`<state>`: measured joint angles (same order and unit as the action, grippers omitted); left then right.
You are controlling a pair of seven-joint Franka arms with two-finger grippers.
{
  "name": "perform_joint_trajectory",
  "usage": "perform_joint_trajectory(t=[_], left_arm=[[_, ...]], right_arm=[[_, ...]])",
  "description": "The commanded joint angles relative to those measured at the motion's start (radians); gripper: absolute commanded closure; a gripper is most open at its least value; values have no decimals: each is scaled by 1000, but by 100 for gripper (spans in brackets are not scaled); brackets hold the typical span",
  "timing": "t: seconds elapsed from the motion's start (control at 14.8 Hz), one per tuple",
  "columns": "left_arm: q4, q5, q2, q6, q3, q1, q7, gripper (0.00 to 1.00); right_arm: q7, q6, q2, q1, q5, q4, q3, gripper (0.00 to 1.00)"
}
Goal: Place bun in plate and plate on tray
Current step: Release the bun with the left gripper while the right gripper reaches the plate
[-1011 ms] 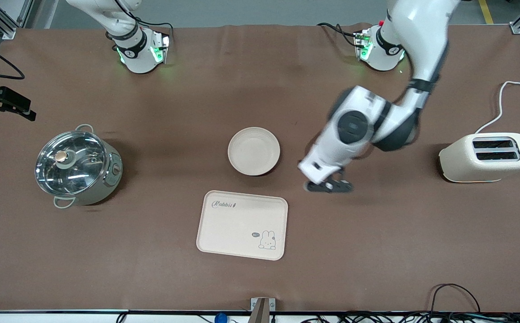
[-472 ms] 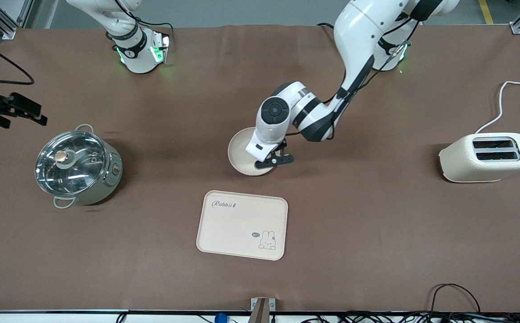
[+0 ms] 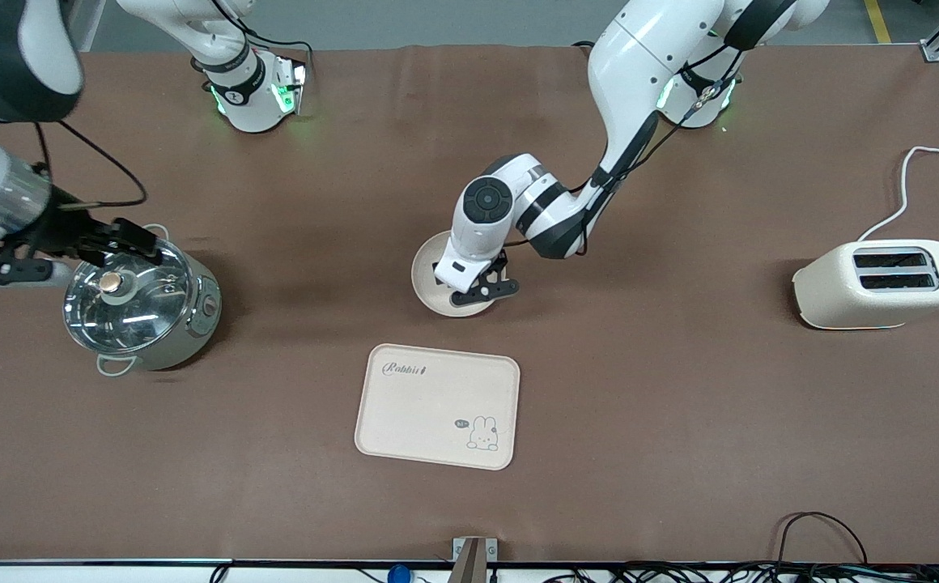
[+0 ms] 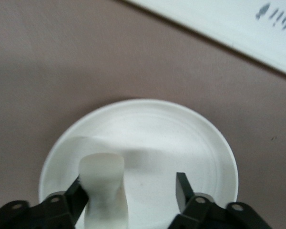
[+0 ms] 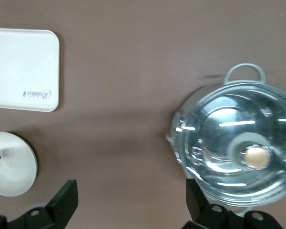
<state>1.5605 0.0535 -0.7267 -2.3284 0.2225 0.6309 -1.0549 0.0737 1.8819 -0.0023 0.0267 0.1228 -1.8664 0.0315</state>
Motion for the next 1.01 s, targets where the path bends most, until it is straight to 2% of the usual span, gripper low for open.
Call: perform_joint_trajectory(t=[0.0,0.2,0.34,0.61,0.81,0.94], left_arm=[[9,23,91,107,-5,-51,70,0],[10,22,86,109,3,-19,-25,0],[10,28,90,110,-5,-23,8,0],[7,48,191,199,-6,-210,318,0],[4,48,257,234,4,-393,550,0],[4,49,303,274,3,-454,645,0]], right_arm=[[104,135,-27,77,12,-114,-5,0],[155,252,16,120,12,-157,-5,0],[216,302,48,166,12,-166,-5,0],[349,549,82,284,12,-301,-5,0],[513,664,154,398,12,-321,-7,0],[564,790,191,466,12,-367,-7,0]])
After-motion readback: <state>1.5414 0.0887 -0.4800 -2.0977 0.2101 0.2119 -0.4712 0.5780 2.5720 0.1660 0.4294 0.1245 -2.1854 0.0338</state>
